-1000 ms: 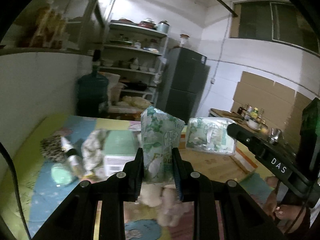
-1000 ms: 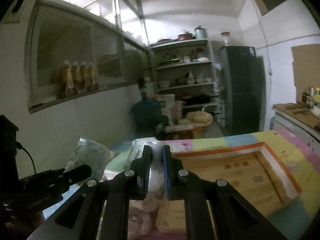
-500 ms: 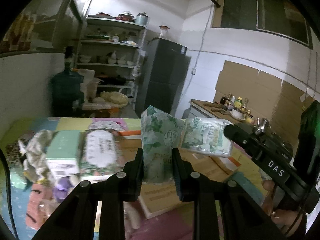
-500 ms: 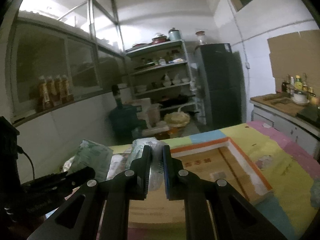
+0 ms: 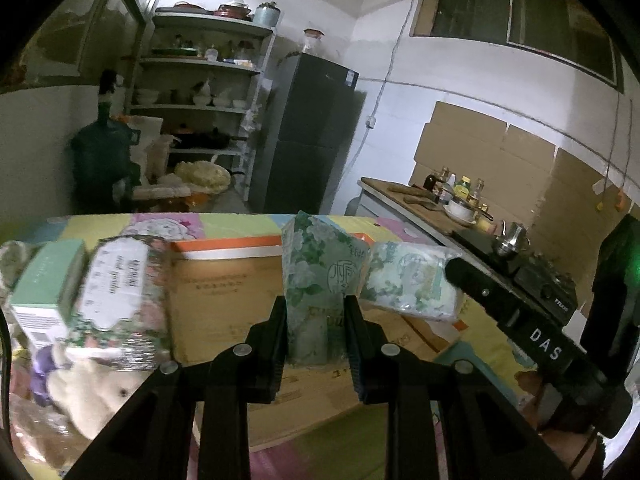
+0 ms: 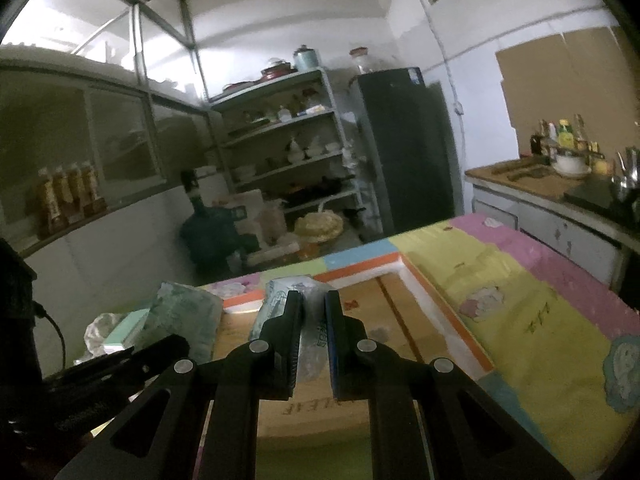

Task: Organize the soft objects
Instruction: 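Lift both held packs and carry them over the cardboard box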

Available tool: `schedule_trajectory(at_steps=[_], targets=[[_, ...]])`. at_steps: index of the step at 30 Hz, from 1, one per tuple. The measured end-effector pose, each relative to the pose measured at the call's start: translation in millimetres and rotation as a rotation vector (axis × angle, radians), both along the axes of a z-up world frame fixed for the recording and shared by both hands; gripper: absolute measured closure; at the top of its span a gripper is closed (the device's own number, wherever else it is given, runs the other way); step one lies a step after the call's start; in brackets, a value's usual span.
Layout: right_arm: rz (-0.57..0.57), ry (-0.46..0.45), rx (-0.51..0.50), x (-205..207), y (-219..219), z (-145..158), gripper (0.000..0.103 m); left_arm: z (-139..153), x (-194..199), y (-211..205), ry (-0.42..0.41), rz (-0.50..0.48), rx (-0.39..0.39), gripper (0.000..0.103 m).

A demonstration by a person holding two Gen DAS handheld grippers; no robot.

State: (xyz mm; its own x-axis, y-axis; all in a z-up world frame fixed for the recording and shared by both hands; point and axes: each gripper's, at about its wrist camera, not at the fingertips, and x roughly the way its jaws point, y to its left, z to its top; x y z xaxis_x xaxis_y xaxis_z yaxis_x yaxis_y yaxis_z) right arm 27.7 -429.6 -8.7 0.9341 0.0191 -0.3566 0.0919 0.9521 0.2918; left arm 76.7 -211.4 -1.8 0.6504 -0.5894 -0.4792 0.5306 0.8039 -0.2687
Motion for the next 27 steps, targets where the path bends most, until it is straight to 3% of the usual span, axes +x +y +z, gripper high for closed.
schedule_trajectory(at_steps=[15, 27], targets=[[-0.069, 0.070, 0.048, 13.1, -39.3, -32.2, 0.091, -26.4, 22.9, -50.3, 0.081, -0.044, 0.004, 0.076], [-0.076, 0.137, 0.100, 27.3, -59.7, -52.8, 0.091, -42.7, 35.9, -75.9, 0.116, -0.029, 0.103, 0.076]])
